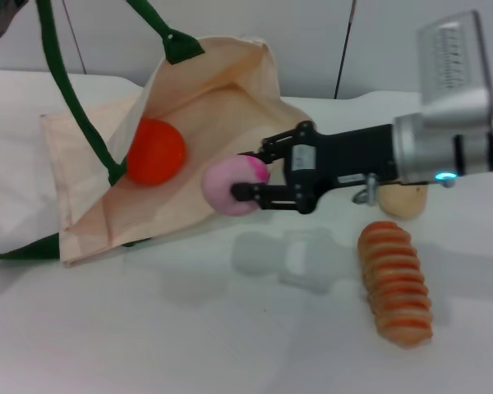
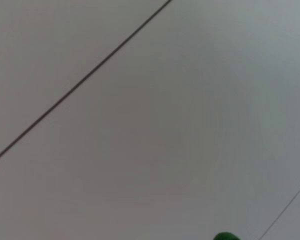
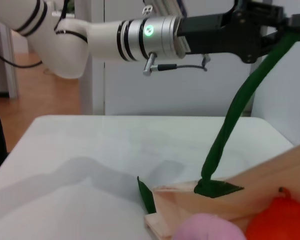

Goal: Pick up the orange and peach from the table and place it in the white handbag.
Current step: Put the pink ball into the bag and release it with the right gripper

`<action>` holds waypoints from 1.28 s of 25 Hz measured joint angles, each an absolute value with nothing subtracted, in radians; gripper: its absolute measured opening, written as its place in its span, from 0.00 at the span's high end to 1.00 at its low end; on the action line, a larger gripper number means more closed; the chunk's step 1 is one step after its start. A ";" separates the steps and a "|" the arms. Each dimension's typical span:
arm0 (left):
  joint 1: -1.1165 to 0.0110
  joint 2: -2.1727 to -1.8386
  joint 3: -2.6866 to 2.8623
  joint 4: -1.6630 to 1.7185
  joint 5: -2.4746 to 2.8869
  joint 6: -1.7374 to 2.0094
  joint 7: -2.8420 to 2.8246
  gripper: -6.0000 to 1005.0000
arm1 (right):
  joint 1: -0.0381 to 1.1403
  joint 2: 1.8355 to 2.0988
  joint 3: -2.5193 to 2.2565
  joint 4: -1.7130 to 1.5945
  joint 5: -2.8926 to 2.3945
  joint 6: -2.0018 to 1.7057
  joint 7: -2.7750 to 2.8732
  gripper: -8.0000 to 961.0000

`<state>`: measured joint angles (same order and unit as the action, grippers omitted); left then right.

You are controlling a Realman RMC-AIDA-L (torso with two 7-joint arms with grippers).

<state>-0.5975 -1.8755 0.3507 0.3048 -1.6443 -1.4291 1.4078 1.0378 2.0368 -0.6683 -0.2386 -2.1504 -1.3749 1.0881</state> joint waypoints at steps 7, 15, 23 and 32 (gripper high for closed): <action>-0.607 -1.875 0.351 0.298 -1.643 -1.428 1.413 0.87 | 1.157 2.043 -0.671 -0.126 -2.150 -1.226 1.050 0.57; -0.616 -1.879 0.351 0.298 -1.643 -1.437 1.413 0.87 | 1.264 2.049 -0.653 -0.024 -2.142 -0.989 1.019 0.57; -0.627 -1.885 0.353 0.298 -1.643 -1.452 1.409 0.87 | 1.330 2.049 -0.573 0.055 -2.141 -0.791 1.014 0.57; -0.644 -1.887 0.353 0.286 -1.634 -1.479 1.406 0.87 | 1.378 2.051 -0.481 0.113 -2.146 -0.564 1.000 0.57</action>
<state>-0.6440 -1.8871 0.3528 0.2856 -1.6337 -1.4786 1.4062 1.3783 2.0510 -0.4809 0.1134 -2.1462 -0.5637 0.9997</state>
